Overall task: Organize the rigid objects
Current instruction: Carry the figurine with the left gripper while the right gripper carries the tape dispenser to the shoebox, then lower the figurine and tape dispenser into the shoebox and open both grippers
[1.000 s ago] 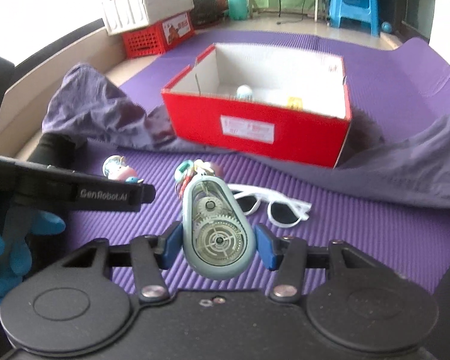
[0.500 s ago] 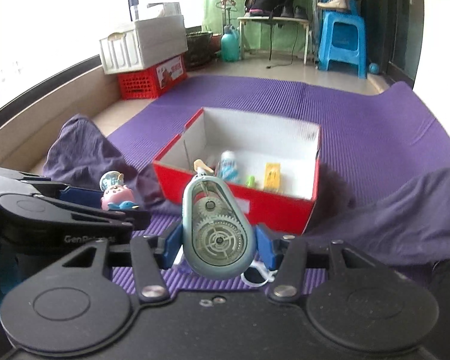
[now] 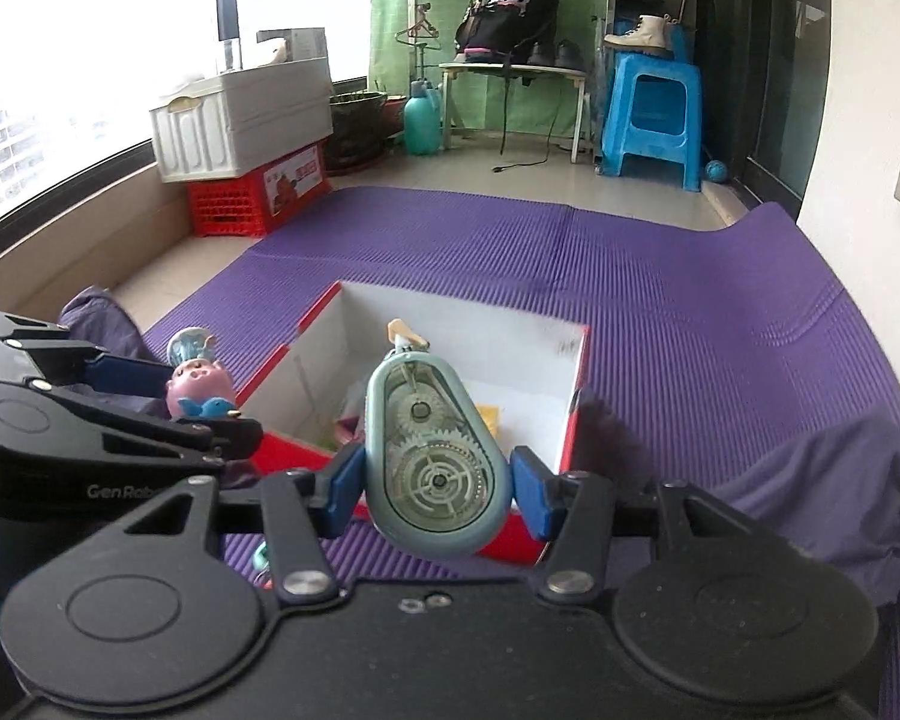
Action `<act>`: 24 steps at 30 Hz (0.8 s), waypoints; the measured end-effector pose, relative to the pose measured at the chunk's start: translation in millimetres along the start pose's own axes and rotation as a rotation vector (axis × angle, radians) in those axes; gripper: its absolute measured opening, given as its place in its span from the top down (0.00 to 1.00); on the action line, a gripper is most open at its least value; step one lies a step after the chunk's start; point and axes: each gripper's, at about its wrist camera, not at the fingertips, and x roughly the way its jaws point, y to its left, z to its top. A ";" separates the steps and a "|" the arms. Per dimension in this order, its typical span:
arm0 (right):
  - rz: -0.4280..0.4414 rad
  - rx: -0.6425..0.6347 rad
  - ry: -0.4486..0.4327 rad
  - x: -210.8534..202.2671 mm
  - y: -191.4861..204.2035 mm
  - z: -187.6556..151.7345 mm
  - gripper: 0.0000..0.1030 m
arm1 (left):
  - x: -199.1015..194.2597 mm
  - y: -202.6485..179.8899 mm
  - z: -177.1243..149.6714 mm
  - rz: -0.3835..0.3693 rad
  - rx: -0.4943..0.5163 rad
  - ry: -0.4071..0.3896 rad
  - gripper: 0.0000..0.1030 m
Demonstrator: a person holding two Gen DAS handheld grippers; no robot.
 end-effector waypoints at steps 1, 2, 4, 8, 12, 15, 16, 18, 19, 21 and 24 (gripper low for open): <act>0.003 0.006 0.004 5.0 -3.3 3.4 0.50 | 3.7 0.5 2.7 -0.003 0.004 0.002 0.41; 0.004 0.011 0.008 9.5 -5.8 5.8 0.50 | 8.8 1.2 5.9 -0.005 0.007 0.006 0.41; -0.003 0.012 0.016 21.0 -10.3 11.2 0.50 | 18.7 1.7 12.0 -0.001 0.017 0.013 0.41; -0.014 0.018 0.031 44.3 -18.8 20.5 0.50 | 42.3 3.6 23.2 0.001 0.025 0.035 0.41; -0.014 0.024 0.040 68.5 -25.3 29.1 0.50 | 70.0 9.8 32.6 -0.008 0.007 0.067 0.41; -0.015 0.024 0.046 86.7 -28.7 33.1 0.50 | 92.5 13.9 36.5 0.003 0.005 0.092 0.41; -0.011 0.028 0.050 93.2 -30.3 33.9 0.50 | 99.9 14.7 37.3 0.004 0.003 0.100 0.41; -0.009 0.034 0.061 106.3 -32.4 35.7 0.50 | 112.3 16.2 38.0 0.006 0.000 0.112 0.41; -0.010 0.034 0.067 113.6 -33.2 36.2 0.50 | 119.0 16.3 38.0 0.008 0.001 0.117 0.41; -0.009 0.035 0.084 128.6 -34.7 36.0 0.50 | 132.2 17.0 37.6 0.006 -0.003 0.128 0.41; -0.011 0.034 0.122 152.0 -36.2 34.1 0.50 | 151.1 18.4 36.0 -0.001 -0.013 0.150 0.41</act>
